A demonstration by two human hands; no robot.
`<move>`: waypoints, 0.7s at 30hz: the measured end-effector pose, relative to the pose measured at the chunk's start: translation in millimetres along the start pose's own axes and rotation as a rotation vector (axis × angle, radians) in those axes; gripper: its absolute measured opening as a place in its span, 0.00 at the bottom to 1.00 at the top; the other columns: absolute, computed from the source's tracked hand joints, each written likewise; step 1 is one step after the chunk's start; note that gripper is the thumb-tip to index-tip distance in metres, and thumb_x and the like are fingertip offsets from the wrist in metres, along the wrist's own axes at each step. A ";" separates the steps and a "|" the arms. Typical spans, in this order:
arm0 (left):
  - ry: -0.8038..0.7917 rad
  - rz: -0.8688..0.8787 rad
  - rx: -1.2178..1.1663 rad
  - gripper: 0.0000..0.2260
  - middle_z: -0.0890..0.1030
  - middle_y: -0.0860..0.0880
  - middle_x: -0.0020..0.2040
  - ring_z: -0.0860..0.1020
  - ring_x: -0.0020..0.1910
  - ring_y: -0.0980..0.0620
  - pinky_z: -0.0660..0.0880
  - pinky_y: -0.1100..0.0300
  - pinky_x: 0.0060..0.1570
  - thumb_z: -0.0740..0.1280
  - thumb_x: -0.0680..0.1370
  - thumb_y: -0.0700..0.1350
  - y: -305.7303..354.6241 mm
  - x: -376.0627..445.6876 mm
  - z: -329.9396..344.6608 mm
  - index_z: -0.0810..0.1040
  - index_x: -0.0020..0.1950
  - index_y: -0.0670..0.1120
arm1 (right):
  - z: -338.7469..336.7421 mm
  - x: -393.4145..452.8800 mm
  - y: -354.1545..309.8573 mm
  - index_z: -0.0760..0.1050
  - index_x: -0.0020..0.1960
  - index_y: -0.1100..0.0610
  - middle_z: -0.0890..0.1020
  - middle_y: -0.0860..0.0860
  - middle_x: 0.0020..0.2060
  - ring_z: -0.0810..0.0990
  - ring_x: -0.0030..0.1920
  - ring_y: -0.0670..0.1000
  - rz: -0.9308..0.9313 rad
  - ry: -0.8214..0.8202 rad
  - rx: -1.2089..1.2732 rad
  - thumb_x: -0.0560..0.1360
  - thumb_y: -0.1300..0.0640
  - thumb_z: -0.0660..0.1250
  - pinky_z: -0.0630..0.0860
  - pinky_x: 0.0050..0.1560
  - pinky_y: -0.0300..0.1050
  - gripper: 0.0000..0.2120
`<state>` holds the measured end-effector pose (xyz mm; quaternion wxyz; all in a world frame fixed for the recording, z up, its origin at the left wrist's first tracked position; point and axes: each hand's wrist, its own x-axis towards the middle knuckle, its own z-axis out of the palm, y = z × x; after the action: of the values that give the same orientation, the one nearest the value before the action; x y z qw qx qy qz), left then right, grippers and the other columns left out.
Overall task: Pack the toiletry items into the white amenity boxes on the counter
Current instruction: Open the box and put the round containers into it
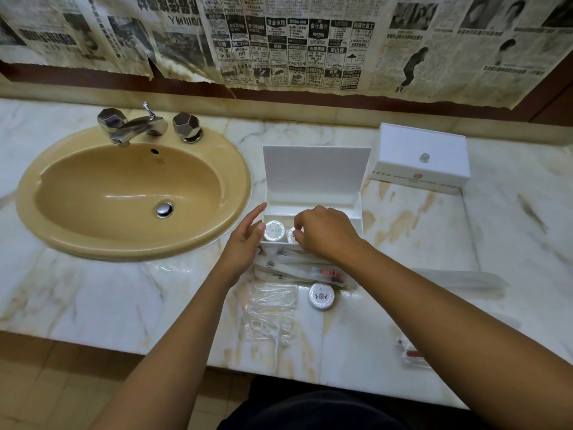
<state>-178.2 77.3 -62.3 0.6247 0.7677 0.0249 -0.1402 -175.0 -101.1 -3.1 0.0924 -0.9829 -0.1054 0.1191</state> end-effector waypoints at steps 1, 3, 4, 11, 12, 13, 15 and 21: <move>0.000 0.000 0.009 0.17 0.71 0.51 0.48 0.70 0.40 0.59 0.75 0.69 0.41 0.58 0.84 0.46 -0.6 0.5 -0.3 0.69 0.70 0.64 | 0.8 0.1 0.3 0.80 0.50 0.56 0.82 0.54 0.45 0.79 0.44 0.57 -0.004 -0.025 0.004 0.77 0.52 0.61 0.75 0.43 0.47 0.12; -0.002 -0.001 0.008 0.17 0.71 0.48 0.50 0.70 0.40 0.58 0.75 0.68 0.41 0.58 0.84 0.46 -0.8 0.6 -0.6 0.69 0.70 0.64 | 1.7 0.1 0.7 0.80 0.50 0.56 0.82 0.54 0.45 0.80 0.45 0.56 -0.012 -0.071 0.013 0.78 0.50 0.60 0.75 0.43 0.47 0.13; -0.004 -0.001 0.004 0.17 0.70 0.48 0.50 0.70 0.42 0.56 0.75 0.69 0.41 0.58 0.84 0.46 -0.4 0.0 -0.3 0.69 0.69 0.64 | 1.3 -0.3 1.0 0.80 0.50 0.55 0.82 0.54 0.46 0.79 0.45 0.56 -0.013 -0.080 0.020 0.79 0.50 0.59 0.75 0.43 0.47 0.13; -0.002 -0.001 0.002 0.18 0.73 0.55 0.45 0.70 0.38 0.61 0.74 0.71 0.39 0.58 0.84 0.45 5.4 -3.1 1.8 0.68 0.71 0.63 | -6.3 -16.8 0.6 0.78 0.58 0.48 0.82 0.48 0.53 0.79 0.53 0.53 -0.071 0.009 0.152 0.78 0.49 0.62 0.75 0.51 0.48 0.11; -0.003 -0.001 0.001 0.18 0.73 0.57 0.45 0.71 0.40 0.60 0.74 0.70 0.40 0.58 0.84 0.45 5.6 -3.3 1.7 0.68 0.70 0.63 | -8.0 -21.8 0.1 0.77 0.58 0.47 0.82 0.47 0.54 0.78 0.54 0.52 -0.096 -0.003 0.167 0.77 0.49 0.62 0.75 0.53 0.48 0.11; -0.002 0.000 0.000 0.17 0.72 0.59 0.45 0.71 0.41 0.60 0.74 0.71 0.41 0.58 0.84 0.45 5.9 -3.6 1.8 0.68 0.70 0.63 | -9.6 -27.4 -0.3 0.77 0.59 0.47 0.82 0.47 0.54 0.78 0.54 0.52 -0.124 -0.025 0.172 0.77 0.50 0.63 0.75 0.53 0.49 0.12; 0.000 0.000 0.000 0.17 0.70 0.62 0.44 0.71 0.43 0.61 0.74 0.71 0.42 0.58 0.84 0.45 6.4 -4.0 2.1 0.68 0.70 0.63 | -10.8 -40.1 -0.7 0.77 0.59 0.46 0.81 0.45 0.55 0.78 0.55 0.51 -0.177 -0.099 0.155 0.76 0.51 0.64 0.75 0.53 0.48 0.12; 0.001 0.003 0.027 0.17 0.67 0.63 0.43 0.70 0.43 0.62 0.75 0.73 0.41 0.57 0.84 0.46 7.3 -4.8 2.2 0.68 0.70 0.64 | 8.1 -67.1 4.5 0.76 0.62 0.47 0.80 0.46 0.58 0.77 0.57 0.51 -0.234 -0.282 0.065 0.74 0.55 0.65 0.74 0.52 0.44 0.16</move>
<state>-181.7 74.2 -54.5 0.6144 0.7763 0.0220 -0.1391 -239.9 -119.6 2.7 0.1218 -0.9340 -0.2270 0.2474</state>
